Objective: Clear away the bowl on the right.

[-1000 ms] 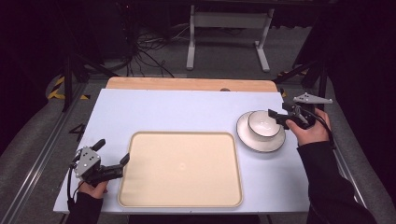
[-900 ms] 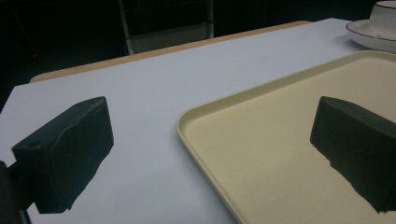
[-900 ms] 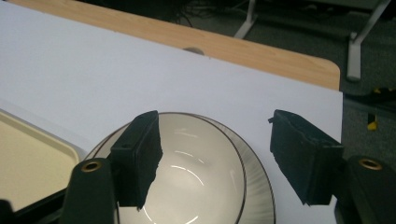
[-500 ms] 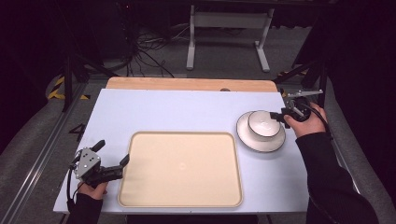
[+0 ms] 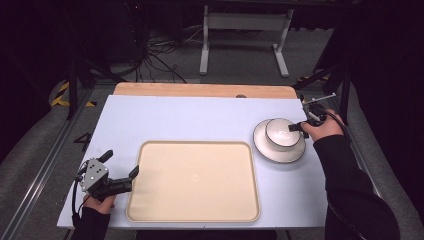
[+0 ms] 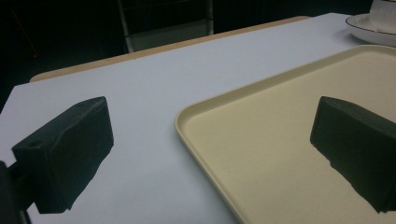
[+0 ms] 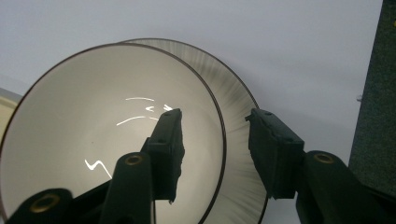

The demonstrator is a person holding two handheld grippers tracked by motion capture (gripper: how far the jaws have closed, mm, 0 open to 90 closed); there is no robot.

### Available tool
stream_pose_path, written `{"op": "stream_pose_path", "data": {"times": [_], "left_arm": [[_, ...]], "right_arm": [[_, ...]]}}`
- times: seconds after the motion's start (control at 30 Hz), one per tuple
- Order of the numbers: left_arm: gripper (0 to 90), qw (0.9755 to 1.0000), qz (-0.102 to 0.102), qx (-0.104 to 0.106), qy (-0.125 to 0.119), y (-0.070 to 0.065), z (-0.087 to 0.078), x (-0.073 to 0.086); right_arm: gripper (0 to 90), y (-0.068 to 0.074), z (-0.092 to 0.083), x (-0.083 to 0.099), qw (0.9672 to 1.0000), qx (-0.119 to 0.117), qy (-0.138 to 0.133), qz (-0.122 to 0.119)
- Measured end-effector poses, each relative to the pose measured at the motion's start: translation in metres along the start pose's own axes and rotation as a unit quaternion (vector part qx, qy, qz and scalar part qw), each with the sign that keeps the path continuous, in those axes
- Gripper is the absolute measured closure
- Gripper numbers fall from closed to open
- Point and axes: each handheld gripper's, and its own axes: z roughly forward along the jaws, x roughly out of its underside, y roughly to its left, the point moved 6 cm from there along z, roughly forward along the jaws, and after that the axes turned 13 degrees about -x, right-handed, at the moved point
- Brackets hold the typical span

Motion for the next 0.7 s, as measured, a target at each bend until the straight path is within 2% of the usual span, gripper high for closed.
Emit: {"op": "stream_pose_path", "data": {"times": [0.13, 0.53, 0.7], "left_arm": [[0.1, 1.0000, 0.001, 0.000, 0.000, 0.000, 0.000, 0.000], [0.1, 1.0000, 0.003, 0.001, 0.000, -0.001, 0.000, 0.000], [0.1, 1.0000, 0.004, 0.001, 0.000, -0.001, 0.001, 0.000]], "right_arm": [[59.4, -0.002, 0.004, 0.000, 0.9999, 0.000, 0.010, 0.009], [71.1, -0.007, 0.017, 0.007, 0.9985, 0.003, 0.052, 0.017], [79.4, -0.004, 0.021, 0.008, 0.9977, -0.008, 0.057, 0.035]]}}
